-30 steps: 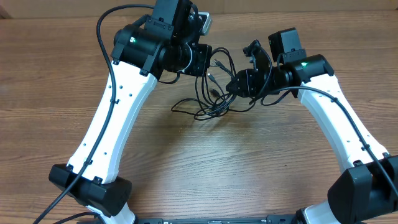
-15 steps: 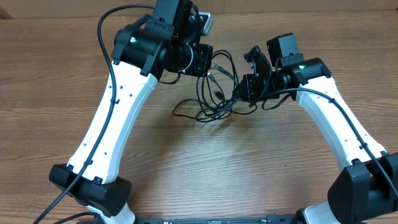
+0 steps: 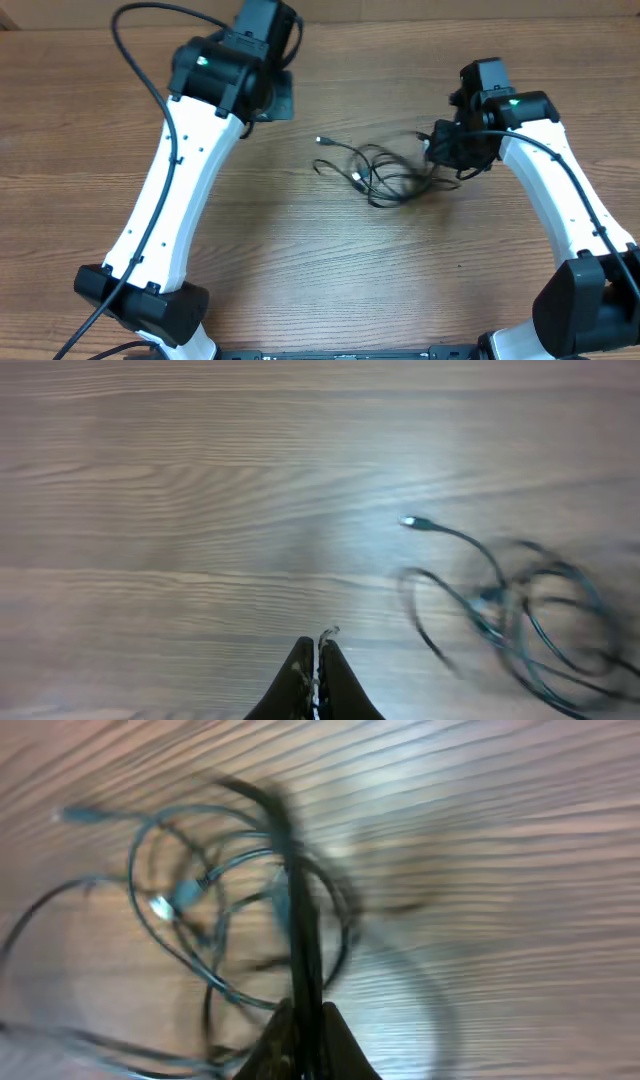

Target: Untangle cables

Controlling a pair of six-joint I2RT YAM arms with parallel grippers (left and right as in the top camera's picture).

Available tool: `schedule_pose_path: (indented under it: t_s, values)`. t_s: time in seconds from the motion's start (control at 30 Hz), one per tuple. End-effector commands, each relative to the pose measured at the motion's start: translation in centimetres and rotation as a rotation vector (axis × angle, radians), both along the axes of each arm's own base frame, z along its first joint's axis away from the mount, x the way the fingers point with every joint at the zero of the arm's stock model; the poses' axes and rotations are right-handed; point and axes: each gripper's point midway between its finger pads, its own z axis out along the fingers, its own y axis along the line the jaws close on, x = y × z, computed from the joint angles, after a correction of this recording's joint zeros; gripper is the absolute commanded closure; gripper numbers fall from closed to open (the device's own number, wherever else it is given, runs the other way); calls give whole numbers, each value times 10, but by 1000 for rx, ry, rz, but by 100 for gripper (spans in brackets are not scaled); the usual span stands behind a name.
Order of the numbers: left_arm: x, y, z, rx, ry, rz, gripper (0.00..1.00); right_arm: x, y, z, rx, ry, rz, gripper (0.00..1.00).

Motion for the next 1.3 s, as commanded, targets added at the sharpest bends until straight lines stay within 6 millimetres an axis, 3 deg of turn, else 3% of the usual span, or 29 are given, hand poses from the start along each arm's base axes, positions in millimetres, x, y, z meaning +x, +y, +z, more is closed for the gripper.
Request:
schedule_pose_path:
  t_s: [0.0,0.13,0.2,0.27,0.33,0.43,0.63,0.77,1.0,1.27]
  values:
    - [1,17,15,39,-57,75,96,1,-6,5,-46,-23,-33,96]
    - [0,17,14,35,-49,73,96,0,13,8,53,-24,28,96]
    - [-1,13,13,13,-41,61,96,-6,46,18,216,-43,207,96]
    - [-3,6,12,-21,-25,35,96,-21,88,43,471,-94,438,96]
    - [-4,2,11,-33,-17,14,96,-32,110,66,648,-144,560,96]
    - [-5,1,10,-34,-12,1,96,-40,126,90,803,-203,644,96]
    - [-8,-6,9,-67,5,-19,96,-41,139,123,983,-298,719,96]
    - [-11,-26,9,-148,26,-117,96,-36,138,120,952,-315,719,96]
    - [-22,-86,11,-402,91,-375,67,-36,138,120,951,-309,715,96]
    - [-19,-125,12,-609,135,-465,64,-40,140,124,988,-306,720,96]
